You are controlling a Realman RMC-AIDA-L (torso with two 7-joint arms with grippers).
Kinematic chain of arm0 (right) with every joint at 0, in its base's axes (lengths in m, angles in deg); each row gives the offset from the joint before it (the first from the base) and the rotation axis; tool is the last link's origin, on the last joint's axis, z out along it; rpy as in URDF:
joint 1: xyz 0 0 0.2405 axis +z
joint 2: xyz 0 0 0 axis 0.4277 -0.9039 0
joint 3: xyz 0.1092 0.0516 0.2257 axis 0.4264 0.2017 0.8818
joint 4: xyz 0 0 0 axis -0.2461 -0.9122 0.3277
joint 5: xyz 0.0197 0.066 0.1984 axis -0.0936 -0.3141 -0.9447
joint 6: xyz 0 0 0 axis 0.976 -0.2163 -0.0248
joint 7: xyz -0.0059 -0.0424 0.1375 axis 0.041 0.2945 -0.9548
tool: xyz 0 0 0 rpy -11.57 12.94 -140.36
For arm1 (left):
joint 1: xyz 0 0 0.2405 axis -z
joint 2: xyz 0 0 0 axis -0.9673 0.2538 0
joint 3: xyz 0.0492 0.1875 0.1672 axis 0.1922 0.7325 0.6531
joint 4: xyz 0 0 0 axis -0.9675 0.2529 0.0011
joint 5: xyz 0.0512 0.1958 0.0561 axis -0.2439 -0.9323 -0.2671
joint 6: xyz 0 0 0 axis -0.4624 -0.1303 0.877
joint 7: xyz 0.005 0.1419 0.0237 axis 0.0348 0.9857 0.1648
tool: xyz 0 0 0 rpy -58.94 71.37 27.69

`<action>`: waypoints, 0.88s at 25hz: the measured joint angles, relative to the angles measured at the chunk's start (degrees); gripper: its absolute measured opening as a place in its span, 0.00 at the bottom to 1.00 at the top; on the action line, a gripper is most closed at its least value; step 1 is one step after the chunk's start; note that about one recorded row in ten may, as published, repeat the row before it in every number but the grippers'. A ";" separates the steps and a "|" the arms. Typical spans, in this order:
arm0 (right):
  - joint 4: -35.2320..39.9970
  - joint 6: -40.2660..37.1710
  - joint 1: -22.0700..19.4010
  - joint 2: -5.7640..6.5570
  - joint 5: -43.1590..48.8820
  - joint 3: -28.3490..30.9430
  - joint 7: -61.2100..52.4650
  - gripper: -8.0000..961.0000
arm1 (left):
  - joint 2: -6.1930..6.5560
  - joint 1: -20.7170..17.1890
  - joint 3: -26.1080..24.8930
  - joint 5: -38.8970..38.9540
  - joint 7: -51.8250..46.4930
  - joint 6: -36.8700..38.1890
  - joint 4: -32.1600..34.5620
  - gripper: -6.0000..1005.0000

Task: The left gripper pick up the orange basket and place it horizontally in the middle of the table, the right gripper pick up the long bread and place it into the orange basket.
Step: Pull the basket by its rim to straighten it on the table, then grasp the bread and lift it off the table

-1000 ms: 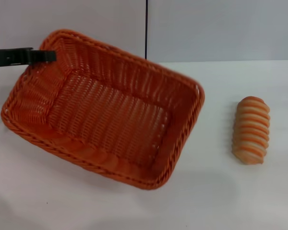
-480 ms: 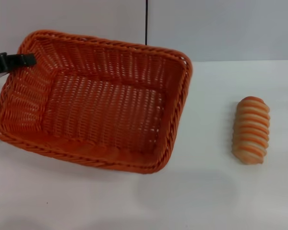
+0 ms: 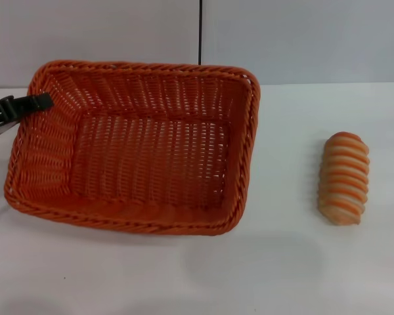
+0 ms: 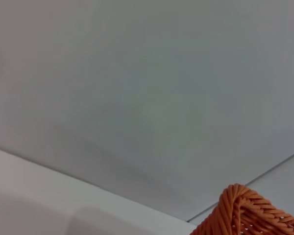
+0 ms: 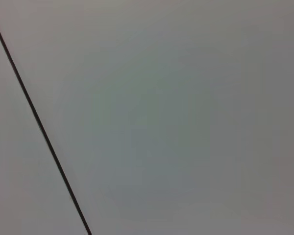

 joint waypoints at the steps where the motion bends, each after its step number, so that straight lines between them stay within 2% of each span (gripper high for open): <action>1: 0.00 0.00 0.02 0.02 0.00 -0.09 0.00 0.66 | 0.01 -0.22 0.09 0.50 0.44 -0.09 -0.22 0.20; 7: 0.03 0.00 0.09 0.17 0.00 -1.12 -0.01 0.66 | -0.03 -1.42 0.24 1.89 2.67 -0.31 -1.61 0.20; 16: 0.03 0.20 0.12 0.39 0.00 -2.64 -0.07 0.66 | 0.42 -1.13 0.29 3.45 4.43 0.14 -4.03 0.21; 22: 0.03 0.70 -0.18 0.40 0.00 -2.71 -0.38 0.66 | 0.63 -1.08 -1.20 3.48 5.80 0.90 -3.81 0.37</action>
